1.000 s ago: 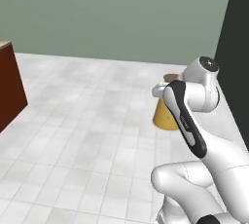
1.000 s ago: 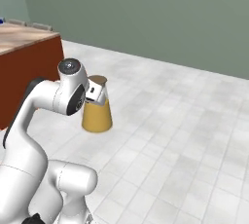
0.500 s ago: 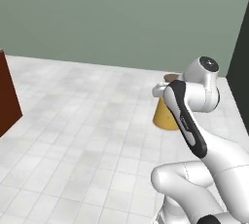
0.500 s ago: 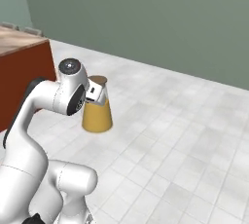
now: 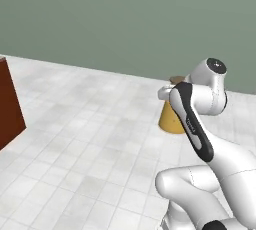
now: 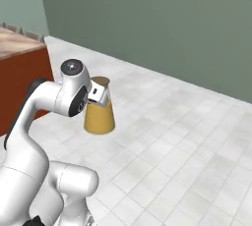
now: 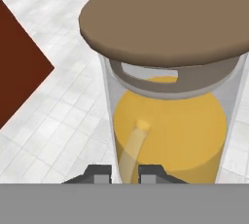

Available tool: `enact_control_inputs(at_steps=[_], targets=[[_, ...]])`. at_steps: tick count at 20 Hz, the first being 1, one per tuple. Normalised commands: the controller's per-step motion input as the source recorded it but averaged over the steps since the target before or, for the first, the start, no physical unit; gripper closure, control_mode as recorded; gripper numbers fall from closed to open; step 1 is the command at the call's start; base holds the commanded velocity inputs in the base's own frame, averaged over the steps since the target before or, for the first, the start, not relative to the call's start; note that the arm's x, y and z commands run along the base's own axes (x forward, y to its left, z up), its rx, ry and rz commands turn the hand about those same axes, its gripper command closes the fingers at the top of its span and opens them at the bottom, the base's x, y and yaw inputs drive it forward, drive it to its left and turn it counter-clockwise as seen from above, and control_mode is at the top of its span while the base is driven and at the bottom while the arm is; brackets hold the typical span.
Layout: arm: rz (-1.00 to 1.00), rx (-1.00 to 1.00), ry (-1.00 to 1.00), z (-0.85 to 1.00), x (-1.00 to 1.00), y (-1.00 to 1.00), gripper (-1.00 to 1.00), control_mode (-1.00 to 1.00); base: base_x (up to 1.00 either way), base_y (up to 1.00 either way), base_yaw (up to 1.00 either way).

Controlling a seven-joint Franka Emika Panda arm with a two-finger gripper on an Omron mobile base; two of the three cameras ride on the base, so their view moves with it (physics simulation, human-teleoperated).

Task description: There is a tray on the dining counter. Grab the cup, mug, and pitcher and place them on the tray. The pitcher may be placed next to the tray if it cannot fit the tray.

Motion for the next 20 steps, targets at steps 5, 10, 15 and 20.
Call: enact_control_inputs(at_steps=[5,10,15,20], targets=[[0.0,0.0,0.0,0.0,0.0,0.0,1.0,1.0,1.0,-0.61,0.29],[0.0,0.0,0.0,0.0,0.0,0.0,1.0,1.0,1.0,-0.67,0.28],[0.0,0.0,0.0,0.0,0.0,0.0,1.0,1.0,1.0,-0.69,0.26],[0.0,0.0,0.0,0.0,0.0,0.0,1.0,1.0,1.0,-0.7,0.26]])
